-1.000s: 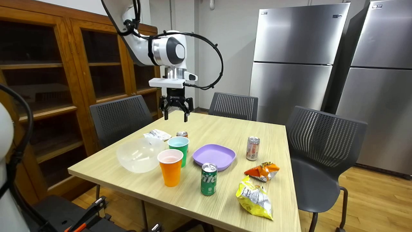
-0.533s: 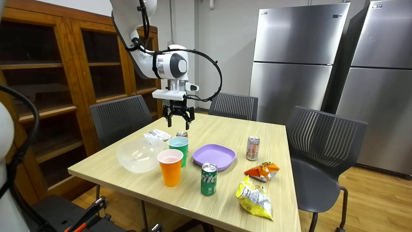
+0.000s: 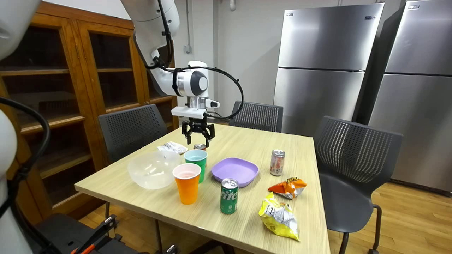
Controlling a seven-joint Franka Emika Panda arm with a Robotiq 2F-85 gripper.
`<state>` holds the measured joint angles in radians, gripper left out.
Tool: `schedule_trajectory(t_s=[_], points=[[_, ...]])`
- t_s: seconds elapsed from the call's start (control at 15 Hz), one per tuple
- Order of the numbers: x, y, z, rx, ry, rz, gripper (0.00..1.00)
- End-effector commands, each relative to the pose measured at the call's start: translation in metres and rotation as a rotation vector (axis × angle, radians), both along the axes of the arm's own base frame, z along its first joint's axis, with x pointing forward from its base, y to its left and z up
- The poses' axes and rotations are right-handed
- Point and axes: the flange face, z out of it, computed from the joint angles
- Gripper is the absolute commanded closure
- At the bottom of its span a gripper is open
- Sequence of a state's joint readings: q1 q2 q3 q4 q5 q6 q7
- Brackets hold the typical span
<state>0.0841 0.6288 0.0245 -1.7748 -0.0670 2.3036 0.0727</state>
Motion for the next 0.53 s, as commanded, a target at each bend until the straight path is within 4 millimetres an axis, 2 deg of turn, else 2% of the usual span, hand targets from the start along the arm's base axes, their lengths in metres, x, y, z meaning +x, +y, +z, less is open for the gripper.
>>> schedule_trajectory(t_s=[0.0,0.47], points=[[0.018,0.006,-0.009,-0.021,-0.003,-0.015,0.00],[0.024,0.009,-0.024,-0.027,0.014,-0.018,0.00]])
